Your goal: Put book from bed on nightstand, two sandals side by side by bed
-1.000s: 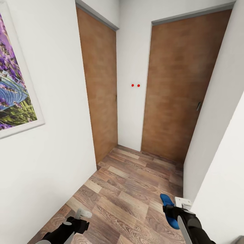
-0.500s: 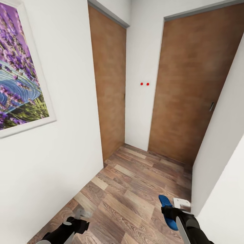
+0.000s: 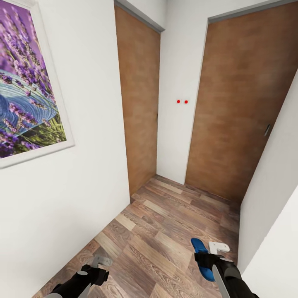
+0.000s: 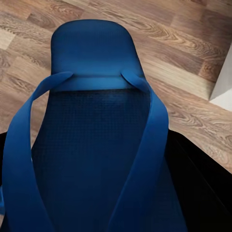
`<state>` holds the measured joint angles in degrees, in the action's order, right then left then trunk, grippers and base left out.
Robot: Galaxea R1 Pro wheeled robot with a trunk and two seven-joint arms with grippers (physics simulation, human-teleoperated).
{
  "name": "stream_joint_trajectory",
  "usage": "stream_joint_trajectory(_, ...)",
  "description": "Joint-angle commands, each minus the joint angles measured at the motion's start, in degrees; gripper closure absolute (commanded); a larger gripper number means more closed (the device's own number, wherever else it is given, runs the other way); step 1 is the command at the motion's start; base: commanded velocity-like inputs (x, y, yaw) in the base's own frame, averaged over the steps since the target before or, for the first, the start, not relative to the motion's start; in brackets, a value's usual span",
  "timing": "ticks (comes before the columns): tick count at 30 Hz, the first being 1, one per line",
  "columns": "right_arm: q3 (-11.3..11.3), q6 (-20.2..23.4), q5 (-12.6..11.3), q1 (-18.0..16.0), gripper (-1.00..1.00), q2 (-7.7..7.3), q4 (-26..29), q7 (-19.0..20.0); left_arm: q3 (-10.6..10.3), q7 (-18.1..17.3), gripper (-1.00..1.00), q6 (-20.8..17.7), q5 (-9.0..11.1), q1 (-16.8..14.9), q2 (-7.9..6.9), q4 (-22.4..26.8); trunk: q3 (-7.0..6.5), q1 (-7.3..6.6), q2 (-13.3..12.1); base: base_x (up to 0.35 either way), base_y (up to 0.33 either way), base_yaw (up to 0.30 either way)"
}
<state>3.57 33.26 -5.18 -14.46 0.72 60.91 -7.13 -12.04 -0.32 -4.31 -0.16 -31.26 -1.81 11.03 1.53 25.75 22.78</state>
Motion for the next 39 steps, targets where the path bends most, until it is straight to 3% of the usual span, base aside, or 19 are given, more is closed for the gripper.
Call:
stream_joint_trajectory(1, 0.0, 0.2, -0.5, 0.0, 1.00, 0.05, 0.1, -0.4, -0.3, 0.0, -1.00, -0.3, 0.0, 0.0, -0.04, 0.1, 0.17, 0.04, 0.1, 0.000, 0.000, 0.151)
stream_joint_trajectory(39, -0.3, 0.1, -0.2, 0.0, 1.00, 0.08, -2.0, -0.4, -0.3, 0.0, -1.00, -0.3, 0.0, 0.0, -0.02, 0.1, 0.43, 0.04, 0.1, 0.016, 0.020, 0.035)
